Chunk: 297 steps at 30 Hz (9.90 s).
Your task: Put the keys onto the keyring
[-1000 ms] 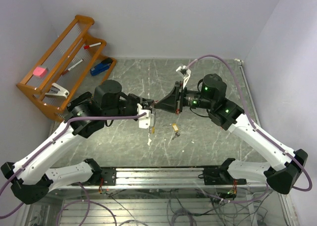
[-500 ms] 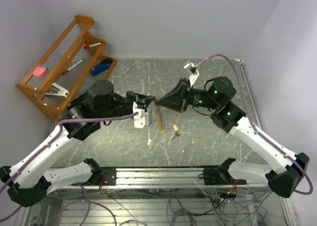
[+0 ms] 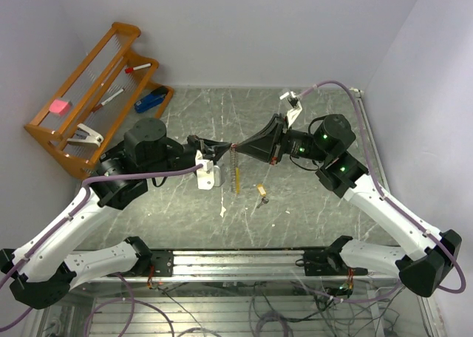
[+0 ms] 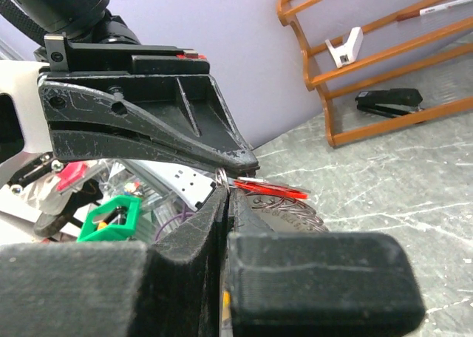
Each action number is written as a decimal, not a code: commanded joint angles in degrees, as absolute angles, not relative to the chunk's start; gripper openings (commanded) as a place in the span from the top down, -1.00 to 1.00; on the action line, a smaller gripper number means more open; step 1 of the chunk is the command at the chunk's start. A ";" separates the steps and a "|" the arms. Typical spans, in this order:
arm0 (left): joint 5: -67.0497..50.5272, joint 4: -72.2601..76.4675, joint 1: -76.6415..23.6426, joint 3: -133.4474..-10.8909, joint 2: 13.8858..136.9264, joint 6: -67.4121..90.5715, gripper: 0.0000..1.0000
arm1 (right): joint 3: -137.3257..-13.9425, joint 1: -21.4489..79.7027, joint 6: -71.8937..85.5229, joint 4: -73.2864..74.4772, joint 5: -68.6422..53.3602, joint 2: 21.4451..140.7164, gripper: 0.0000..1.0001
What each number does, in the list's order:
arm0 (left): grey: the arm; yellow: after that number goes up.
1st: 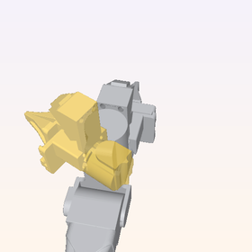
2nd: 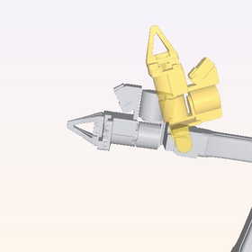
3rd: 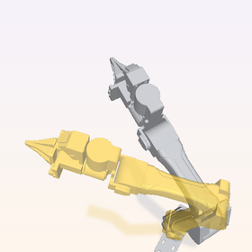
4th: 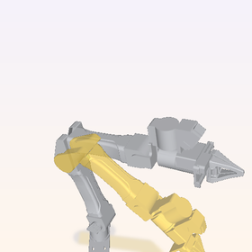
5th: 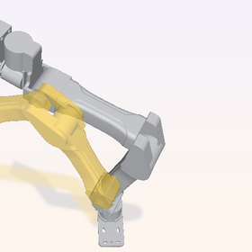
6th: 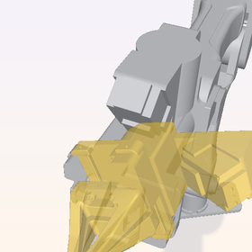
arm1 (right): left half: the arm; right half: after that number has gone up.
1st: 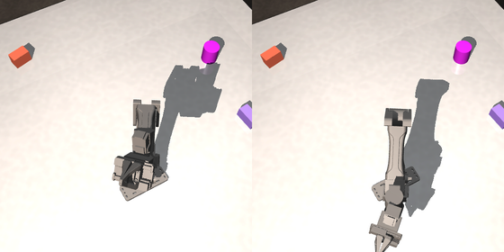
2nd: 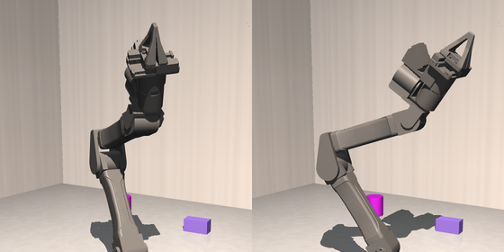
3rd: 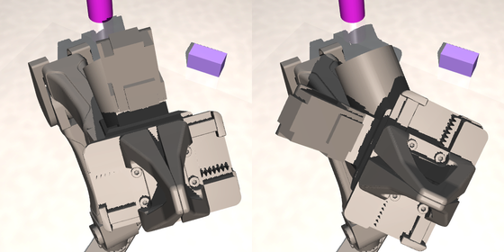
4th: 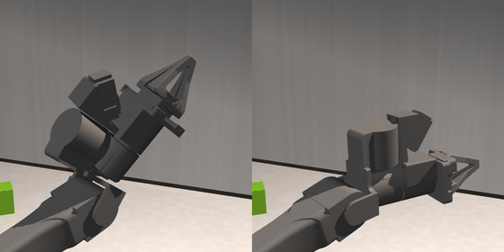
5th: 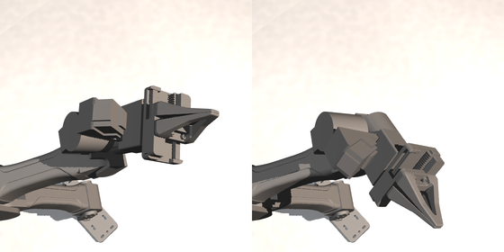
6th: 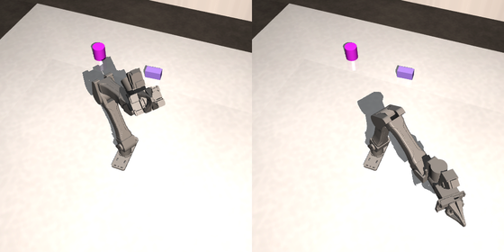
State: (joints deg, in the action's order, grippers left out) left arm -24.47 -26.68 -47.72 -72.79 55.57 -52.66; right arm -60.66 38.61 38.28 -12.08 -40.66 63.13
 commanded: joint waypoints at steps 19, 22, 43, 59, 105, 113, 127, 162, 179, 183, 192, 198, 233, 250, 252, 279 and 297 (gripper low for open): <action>-24.02 -26.55 -48.25 -74.47 56.73 -50.88 0.86 | -58.96 38.16 39.69 -21.94 -36.17 62.14 1.00; -22.06 -26.64 -48.23 -73.62 56.83 -51.47 0.86 | -58.60 38.15 40.27 -22.49 -36.18 61.89 1.00; -21.75 -29.26 -48.17 -75.38 57.57 -54.25 0.86 | -61.06 38.30 39.98 -18.57 -32.07 63.71 1.00; -17.99 -27.17 -48.33 -77.62 60.53 -50.00 0.86 | -60.46 43.06 39.96 -20.22 -23.81 65.00 1.00; -20.23 -39.94 -43.33 -90.88 65.41 -22.52 0.52 | -59.21 40.99 36.35 -26.01 -31.61 63.29 1.00; -26.57 -40.29 -41.19 -91.60 64.81 -22.33 0.56 | -59.59 40.64 36.36 -25.89 -31.64 63.29 1.00; -37.90 -45.45 -40.17 -93.54 67.24 -25.86 0.86 | -60.87 40.47 36.66 -25.21 -32.62 63.91 1.00; -56.66 -59.13 -38.89 -99.44 73.83 -24.48 0.55 | -58.87 37.36 39.17 -28.84 -39.55 64.11 1.00; -47.97 -53.54 -38.74 -97.27 71.75 -22.40 0.68 | -59.05 37.16 39.25 -27.37 -39.23 63.06 1.00; -45.76 -51.22 -38.60 -95.77 70.18 -21.20 0.68 | -59.05 37.12 39.40 -27.41 -39.13 62.69 1.00; -42.39 -48.18 -38.36 -94.66 69.56 -19.19 0.65 | -60.03 37.11 39.22 -26.92 -40.00 63.08 1.00; -41.93 -47.29 -38.41 -94.49 70.69 -18.12 0.62 | -60.11 37.17 40.25 -28.26 -40.78 64.10 1.00; -49.36 -43.81 -38.31 -95.44 71.19 -11.65 0.60 | -59.82 37.25 38.94 -26.85 -40.31 64.53 1.00; -34.69 -43.79 -37.53 -94.91 69.37 -15.91 0.78 | -59.77 37.27 38.89 -27.19 -40.66 63.31 1.00; -33.60 -42.89 -37.53 -94.33 68.34 -15.89 0.75 | -59.76 37.32 38.89 -27.23 -40.63 63.15 1.00; -42.95 -39.85 -37.46 -94.50 71.65 -9.49 0.38 | -59.89 37.59 39.76 -30.01 -41.36 65.06 1.00; -46.39 -40.43 -37.46 -95.65 72.23 -9.11 0.83 | -59.14 37.62 39.73 -30.23 -41.35 64.68 1.00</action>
